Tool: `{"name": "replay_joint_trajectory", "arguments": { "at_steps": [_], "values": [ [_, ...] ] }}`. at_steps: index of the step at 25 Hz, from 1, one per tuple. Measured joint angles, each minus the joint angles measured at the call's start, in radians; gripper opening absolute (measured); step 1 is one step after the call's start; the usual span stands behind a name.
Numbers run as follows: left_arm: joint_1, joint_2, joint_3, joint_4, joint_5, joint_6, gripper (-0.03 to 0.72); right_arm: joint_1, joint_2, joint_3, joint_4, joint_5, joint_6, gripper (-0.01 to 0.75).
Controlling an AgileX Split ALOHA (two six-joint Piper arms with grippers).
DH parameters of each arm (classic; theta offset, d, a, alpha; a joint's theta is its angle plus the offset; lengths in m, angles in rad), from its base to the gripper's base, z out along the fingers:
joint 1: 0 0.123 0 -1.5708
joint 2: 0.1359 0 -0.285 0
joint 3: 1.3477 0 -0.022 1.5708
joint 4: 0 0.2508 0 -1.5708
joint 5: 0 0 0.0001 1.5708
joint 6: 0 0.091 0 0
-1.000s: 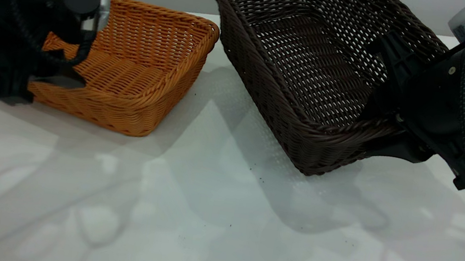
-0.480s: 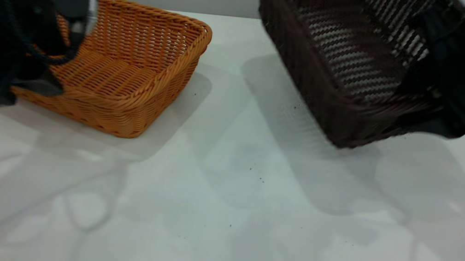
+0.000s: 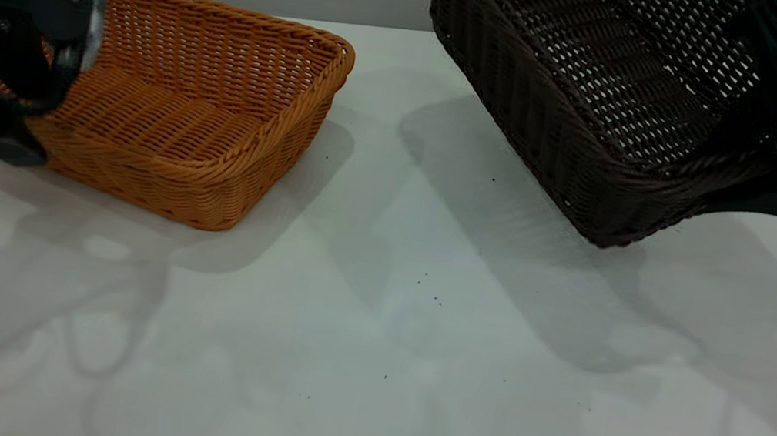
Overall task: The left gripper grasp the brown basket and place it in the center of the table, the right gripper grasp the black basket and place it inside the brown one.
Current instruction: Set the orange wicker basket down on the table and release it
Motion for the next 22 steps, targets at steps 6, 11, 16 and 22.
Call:
{"name": "replay_joint_trajectory", "arguments": {
  "at_steps": [6, 11, 16, 22],
  "values": [
    [0.012, 0.049, 0.000, 0.066, -0.056, 0.012, 0.391, 0.000, 0.000, 0.000, 0.000, 0.005, -0.025, 0.239],
    [0.012, 0.094, 0.000, 0.095, -0.135, 0.012, 0.389, 0.000, 0.000, -0.001, -0.002, 0.001, -0.037, 0.237],
    [0.012, 0.150, -0.001, 0.161, -0.185, 0.012, 0.382, 0.000, 0.000, -0.001, -0.002, -0.013, -0.060, 0.237],
    [0.012, 0.191, -0.024, 0.184, -0.264, 0.012, 0.292, 0.000, 0.000, -0.001, -0.001, -0.015, -0.092, 0.237]
  ]
}}
